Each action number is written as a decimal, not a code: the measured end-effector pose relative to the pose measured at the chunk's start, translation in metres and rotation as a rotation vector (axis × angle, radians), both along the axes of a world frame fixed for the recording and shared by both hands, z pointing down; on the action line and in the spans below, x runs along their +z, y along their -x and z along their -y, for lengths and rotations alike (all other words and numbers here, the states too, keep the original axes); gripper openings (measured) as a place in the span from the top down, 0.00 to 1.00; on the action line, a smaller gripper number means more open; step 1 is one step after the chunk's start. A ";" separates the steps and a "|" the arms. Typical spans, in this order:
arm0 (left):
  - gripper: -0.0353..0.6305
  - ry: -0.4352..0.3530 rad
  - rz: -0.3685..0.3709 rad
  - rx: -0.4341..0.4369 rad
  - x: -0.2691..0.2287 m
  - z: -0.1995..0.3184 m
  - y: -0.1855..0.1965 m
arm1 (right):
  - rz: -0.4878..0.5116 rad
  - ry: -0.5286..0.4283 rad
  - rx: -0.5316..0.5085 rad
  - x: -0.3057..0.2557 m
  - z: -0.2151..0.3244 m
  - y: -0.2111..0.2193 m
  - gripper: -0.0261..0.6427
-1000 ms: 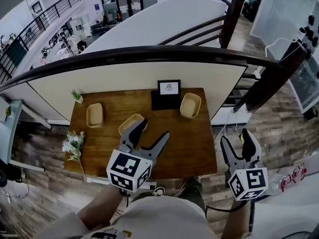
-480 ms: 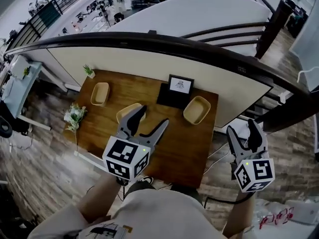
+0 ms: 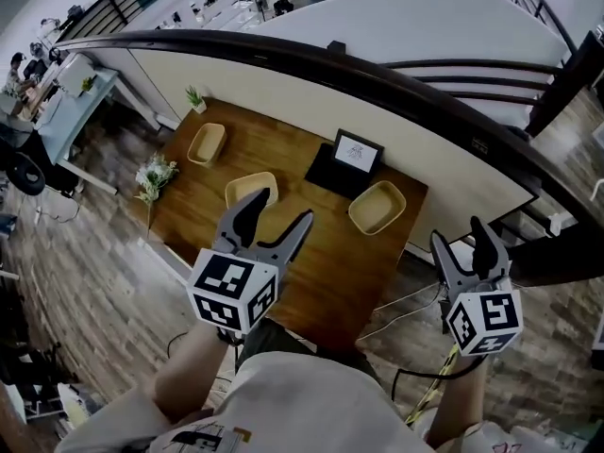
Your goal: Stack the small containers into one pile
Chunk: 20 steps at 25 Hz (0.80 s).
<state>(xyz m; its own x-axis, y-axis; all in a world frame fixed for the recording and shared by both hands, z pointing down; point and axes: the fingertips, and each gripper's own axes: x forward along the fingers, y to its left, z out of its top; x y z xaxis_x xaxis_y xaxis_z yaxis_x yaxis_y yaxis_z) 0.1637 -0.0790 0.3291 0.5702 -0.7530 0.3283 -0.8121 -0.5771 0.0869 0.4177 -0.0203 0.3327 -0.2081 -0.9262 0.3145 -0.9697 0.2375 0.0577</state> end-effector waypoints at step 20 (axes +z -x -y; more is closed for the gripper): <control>0.50 0.148 -0.090 -0.081 0.040 0.000 -0.010 | 0.006 0.091 -0.082 0.044 0.044 -0.002 0.49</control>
<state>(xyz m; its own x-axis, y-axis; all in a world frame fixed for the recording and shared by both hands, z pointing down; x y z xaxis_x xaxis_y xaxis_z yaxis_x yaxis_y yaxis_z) 0.1732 -0.0793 0.3688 0.5417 -0.7448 0.3895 -0.8405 -0.4856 0.2403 0.4195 -0.0646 0.3767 -0.2844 -0.8735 0.3951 -0.9470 0.3201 0.0260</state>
